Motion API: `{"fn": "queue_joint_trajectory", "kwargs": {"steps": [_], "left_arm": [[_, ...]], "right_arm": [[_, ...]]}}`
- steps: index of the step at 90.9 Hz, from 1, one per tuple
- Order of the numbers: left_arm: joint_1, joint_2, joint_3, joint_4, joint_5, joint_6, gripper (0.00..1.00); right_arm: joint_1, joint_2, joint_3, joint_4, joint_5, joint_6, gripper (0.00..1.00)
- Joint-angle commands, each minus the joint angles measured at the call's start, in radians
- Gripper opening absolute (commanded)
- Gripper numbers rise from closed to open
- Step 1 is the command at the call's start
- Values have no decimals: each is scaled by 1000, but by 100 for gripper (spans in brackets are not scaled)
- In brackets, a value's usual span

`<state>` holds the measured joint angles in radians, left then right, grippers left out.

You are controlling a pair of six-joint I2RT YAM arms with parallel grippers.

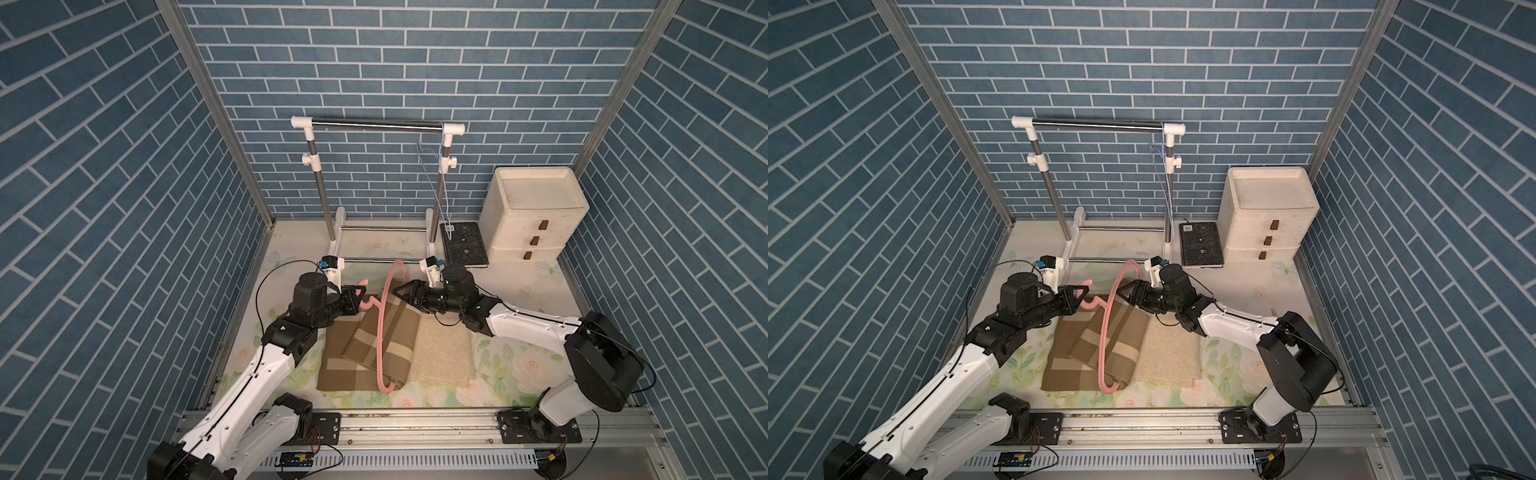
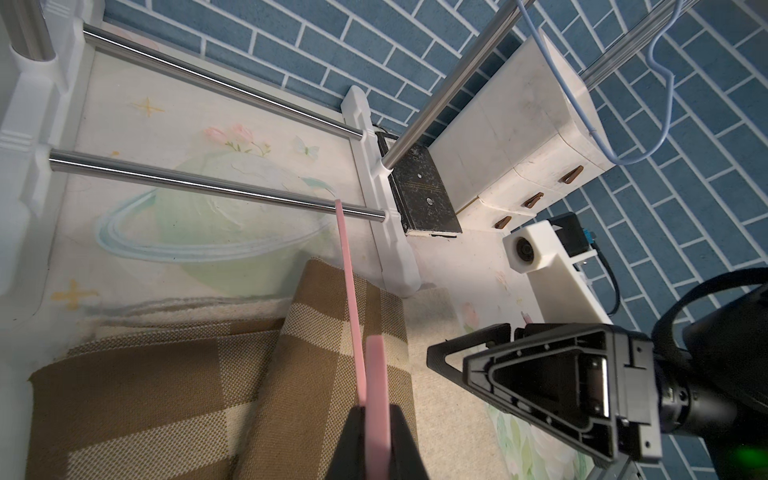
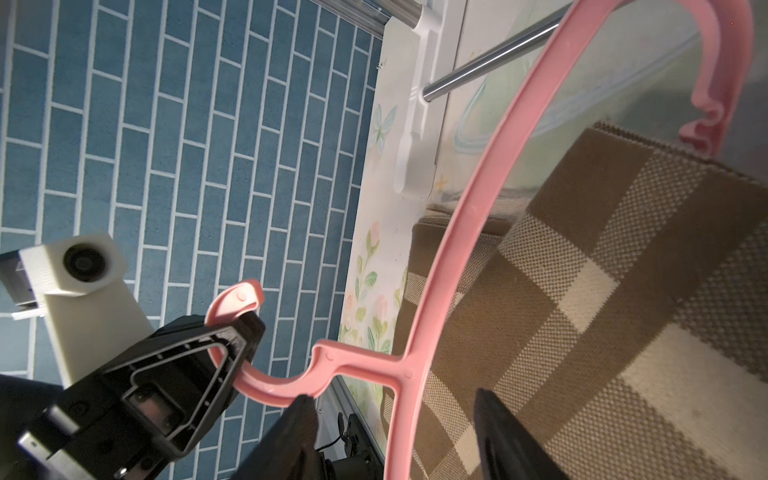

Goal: Hang the scarf on the hanger

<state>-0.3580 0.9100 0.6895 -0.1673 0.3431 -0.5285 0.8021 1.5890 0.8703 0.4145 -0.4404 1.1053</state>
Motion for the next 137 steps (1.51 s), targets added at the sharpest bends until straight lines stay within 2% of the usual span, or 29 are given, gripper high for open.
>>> {"fn": "queue_joint_trajectory", "kwargs": {"steps": [1, 22, 49, 72, 81, 86, 97, 104, 110, 117, 125, 131, 137], "left_arm": [[1, 2, 28, 12, 19, 24, 0], [1, 3, 27, 12, 22, 23, 0], [1, 12, 32, 22, 20, 26, 0], [1, 17, 55, 43, 2, 30, 0], [1, 6, 77, 41, -33, 29, 13], [1, 1, 105, 23, -62, 38, 29], [2, -13, 204, -60, -156, 81, 55], [4, -15, 283, -151, -282, 103, 73], [11, -24, 335, -209, -413, 105, 84], [36, -46, 355, -226, -495, 111, 90], [85, -55, 355, -239, -517, 108, 94], [140, -52, 343, -254, -486, 92, 96], [208, -44, 305, -245, -397, 74, 96]], "right_arm": [[7, 69, 30, 79, 42, 93, 67], [40, 203, 146, 123, 28, 116, 68], [94, 293, 197, 129, 37, 141, 47], [92, 268, 188, 58, 43, 95, 19], [85, 263, 176, 68, 39, 91, 10], [83, 262, 169, 78, 34, 93, 6], [77, 250, 153, 95, 32, 93, 3], [70, 242, 143, 109, 29, 92, 2], [63, 233, 129, 128, 22, 91, 2], [60, 226, 105, 150, 11, 93, 1], [55, 212, 78, 174, 6, 93, 1], [51, 200, 57, 187, 12, 93, 1], [49, 194, 42, 201, 13, 93, 1]]}}
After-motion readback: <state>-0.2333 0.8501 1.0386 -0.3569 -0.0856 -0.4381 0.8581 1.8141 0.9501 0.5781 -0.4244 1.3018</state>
